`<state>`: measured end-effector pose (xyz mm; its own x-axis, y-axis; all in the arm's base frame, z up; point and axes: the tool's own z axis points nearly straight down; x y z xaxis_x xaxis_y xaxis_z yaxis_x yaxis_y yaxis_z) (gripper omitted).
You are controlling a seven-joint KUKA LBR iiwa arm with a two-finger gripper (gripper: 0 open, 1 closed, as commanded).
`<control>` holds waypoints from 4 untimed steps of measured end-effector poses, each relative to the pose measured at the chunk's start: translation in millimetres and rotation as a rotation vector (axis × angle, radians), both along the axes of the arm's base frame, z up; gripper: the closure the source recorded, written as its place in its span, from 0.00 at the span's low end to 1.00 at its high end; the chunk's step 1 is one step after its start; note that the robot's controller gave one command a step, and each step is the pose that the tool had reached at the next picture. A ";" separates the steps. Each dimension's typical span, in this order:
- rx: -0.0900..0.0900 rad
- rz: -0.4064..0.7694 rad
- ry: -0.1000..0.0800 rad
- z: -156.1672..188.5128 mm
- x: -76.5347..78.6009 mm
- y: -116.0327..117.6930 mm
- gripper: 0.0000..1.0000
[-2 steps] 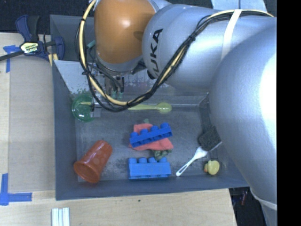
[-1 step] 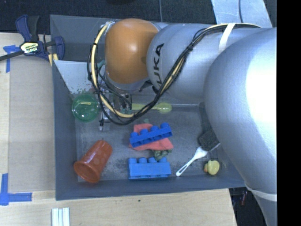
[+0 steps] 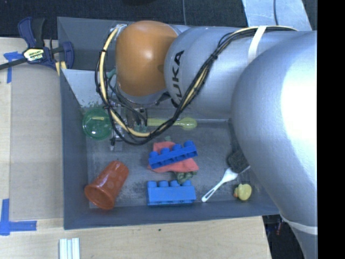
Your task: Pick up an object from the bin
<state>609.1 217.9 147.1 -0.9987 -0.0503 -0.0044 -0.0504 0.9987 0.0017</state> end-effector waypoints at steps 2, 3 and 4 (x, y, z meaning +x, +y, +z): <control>0.005 0.012 -0.009 19.3 -61.0 -79.9 0.00; 0.000 -0.062 -0.007 -11.3 -88.8 -112.1 0.00; 0.005 -0.013 -0.015 4.2 -95.7 -150.5 0.00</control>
Offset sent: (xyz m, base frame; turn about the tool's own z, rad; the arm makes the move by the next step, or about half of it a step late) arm -0.0603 -0.0799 0.0203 -0.0110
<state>513.4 67.4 151.3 -0.9991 -0.0370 -0.0197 -0.0372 0.9993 0.0064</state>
